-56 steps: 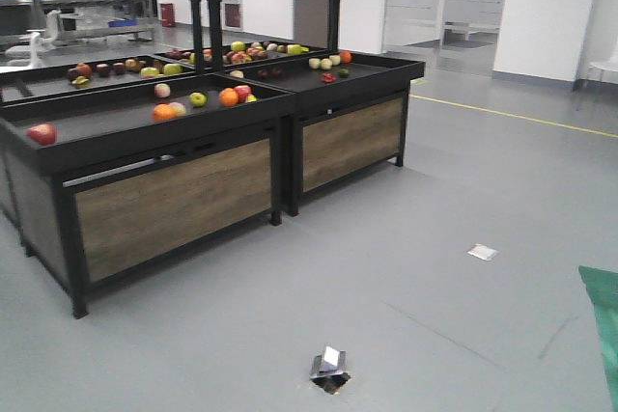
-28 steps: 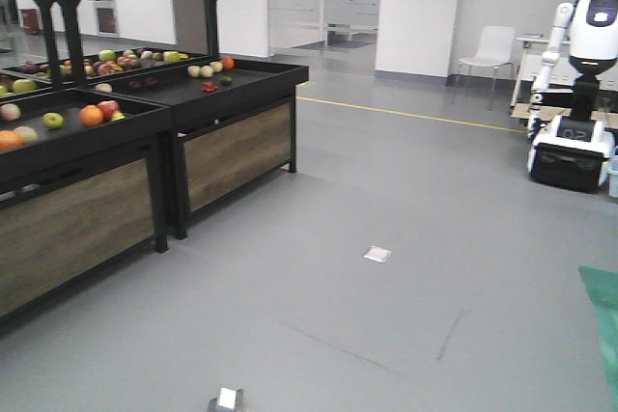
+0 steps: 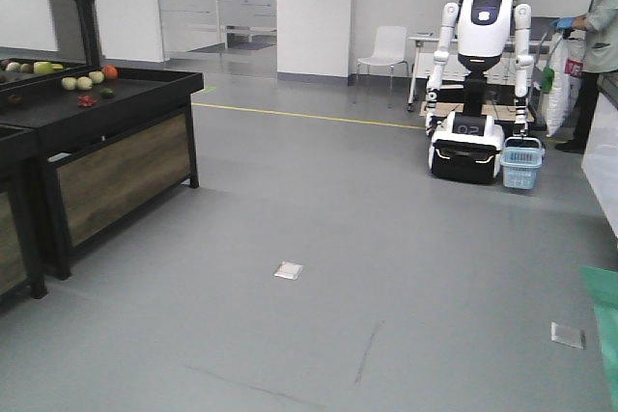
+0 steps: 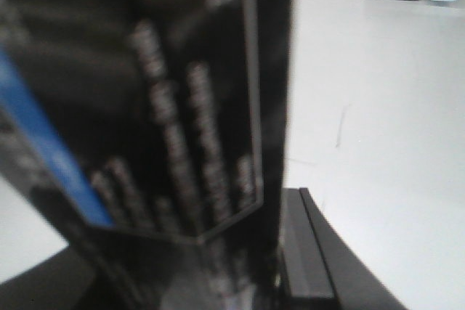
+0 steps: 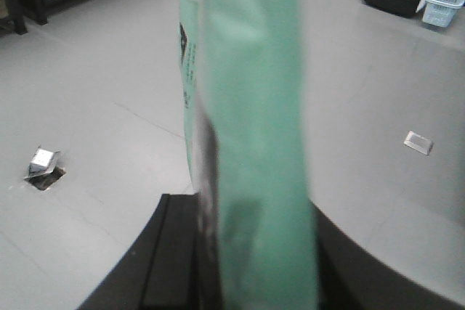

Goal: Pick snacks and fruit into basket
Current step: 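Drive toward the other robot holding the light-blue basket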

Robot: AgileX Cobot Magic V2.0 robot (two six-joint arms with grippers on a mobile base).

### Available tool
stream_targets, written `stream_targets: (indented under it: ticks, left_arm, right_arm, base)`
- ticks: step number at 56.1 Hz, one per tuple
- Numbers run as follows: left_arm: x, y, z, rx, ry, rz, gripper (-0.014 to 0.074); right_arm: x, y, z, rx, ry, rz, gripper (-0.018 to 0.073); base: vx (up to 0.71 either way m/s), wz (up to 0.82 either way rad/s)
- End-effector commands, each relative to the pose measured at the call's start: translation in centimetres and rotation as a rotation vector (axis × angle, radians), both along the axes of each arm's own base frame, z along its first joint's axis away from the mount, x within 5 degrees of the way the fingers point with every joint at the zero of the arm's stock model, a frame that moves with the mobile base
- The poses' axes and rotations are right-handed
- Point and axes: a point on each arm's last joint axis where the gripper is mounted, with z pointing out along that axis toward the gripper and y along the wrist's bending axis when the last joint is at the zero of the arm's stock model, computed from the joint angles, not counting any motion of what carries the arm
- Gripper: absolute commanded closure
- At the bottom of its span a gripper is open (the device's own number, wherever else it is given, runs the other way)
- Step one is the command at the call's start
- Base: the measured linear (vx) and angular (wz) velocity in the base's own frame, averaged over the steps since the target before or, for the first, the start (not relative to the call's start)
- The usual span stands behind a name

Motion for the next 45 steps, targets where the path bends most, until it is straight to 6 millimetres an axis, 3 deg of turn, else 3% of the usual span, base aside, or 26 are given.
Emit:
stream_targets:
  ticks: [1,45]
  left_arm:
    - [0.15,-0.16,1.96,-0.001,-0.122,-0.020,0.0398]
    - [0.15,-0.16,1.95,0.000,-0.121,-0.020,0.0398]
  right_arm:
    - [0.25,0.05,1.72,-0.001,-0.119,0.007,0.0568]
    - [0.25,0.05,1.72,-0.001,-0.119,0.007,0.0568]
  base:
    - [0.41,-0.36]
    - [0.44,-0.30]
